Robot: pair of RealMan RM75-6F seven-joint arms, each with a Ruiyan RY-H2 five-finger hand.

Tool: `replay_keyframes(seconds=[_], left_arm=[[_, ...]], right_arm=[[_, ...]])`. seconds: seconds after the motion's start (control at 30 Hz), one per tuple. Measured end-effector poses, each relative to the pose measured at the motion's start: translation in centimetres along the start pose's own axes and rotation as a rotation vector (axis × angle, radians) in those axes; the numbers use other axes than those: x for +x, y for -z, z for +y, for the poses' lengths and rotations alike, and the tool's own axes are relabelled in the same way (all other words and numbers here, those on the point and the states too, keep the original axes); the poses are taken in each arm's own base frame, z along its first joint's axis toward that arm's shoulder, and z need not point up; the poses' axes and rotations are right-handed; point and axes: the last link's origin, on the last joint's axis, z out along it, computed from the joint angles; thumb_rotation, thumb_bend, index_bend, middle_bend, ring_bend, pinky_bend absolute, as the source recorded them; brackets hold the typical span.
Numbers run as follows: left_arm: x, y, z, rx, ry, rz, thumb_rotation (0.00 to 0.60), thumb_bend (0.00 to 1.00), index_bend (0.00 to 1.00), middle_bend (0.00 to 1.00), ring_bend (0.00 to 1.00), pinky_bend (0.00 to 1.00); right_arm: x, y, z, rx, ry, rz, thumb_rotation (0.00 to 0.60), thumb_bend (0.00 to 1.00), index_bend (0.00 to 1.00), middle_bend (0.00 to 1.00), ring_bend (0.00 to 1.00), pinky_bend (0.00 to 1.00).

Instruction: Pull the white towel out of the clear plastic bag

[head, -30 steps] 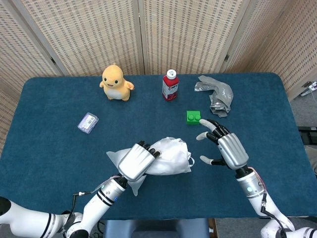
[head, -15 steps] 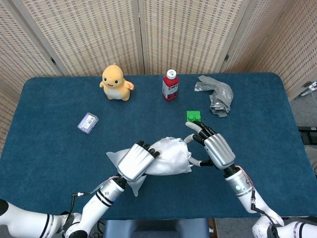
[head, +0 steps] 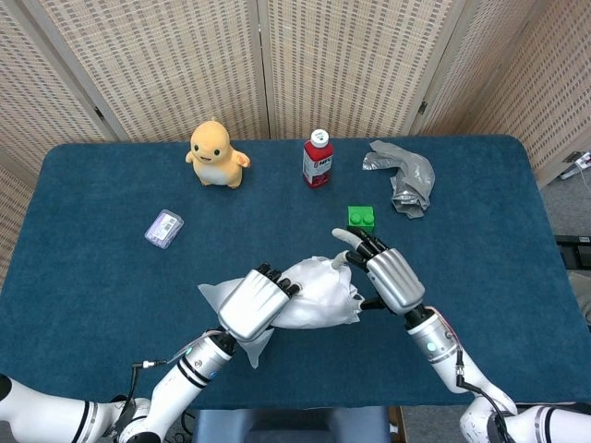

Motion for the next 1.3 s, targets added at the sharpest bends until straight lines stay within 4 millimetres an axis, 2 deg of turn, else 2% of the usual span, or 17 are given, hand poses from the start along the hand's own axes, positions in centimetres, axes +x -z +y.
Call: replay_keyframes(seconds=[0.13,0.3,0.5,0.7,0.8,1.07,1.3], left_arm=[[0.0,0.0,0.0,0.002,0.002,0.000,0.600,0.00,0.49,0.67,0.57,0.53],[0.0,-0.1,0.0,0.004,0.008,0.003,0.600,0.00,0.49,0.67,0.57,0.53],[0.0,0.0,0.0,0.003,0.008,-0.001,0.600,0.00,0.49,0.67,0.57,0.53],[-0.1,0.1,0.0,0.006,0.012,-0.003,0.600,0.00,0.49,0.67,0.57,0.53],[-0.2,0.2,0.0,0.008,0.013,-0.006,0.600,0.00,0.49,0.67,0.57,0.53],[-0.7,0.4,-0.3,0.026,0.015,-0.040,0.600,0.00,0.49,0.67,0.57,0.53],[-1.2,0.7,-0.6,0.066,0.013,-0.098,0.600,0.00,0.42,0.67,0.56,0.53]], right_arm=[[-0.3,-0.2,-0.2,0.005,-0.003,-0.014,0.600,0.06,0.41,0.12,0.05,0.21],[-0.7,-0.4,-0.4,0.011,-0.016,-0.040,0.600,0.17,0.46,0.12,0.04,0.21],[-1.2,-0.9,-0.7,0.013,-0.039,-0.057,0.600,0.34,0.59,0.12,0.04,0.21],[-1.6,-1.2,-0.8,0.003,-0.047,-0.062,0.600,0.54,0.67,0.15,0.04,0.21],[-1.8,-1.4,-0.9,0.001,-0.044,-0.063,0.600,0.61,0.72,0.17,0.04,0.21],[-2.0,-2.0,-0.7,-0.014,-0.005,-0.039,0.600,0.64,0.77,0.19,0.04,0.21],[-2.3,-3.5,-0.7,-0.022,0.010,-0.043,0.600,0.65,0.78,0.19,0.04,0.21]])
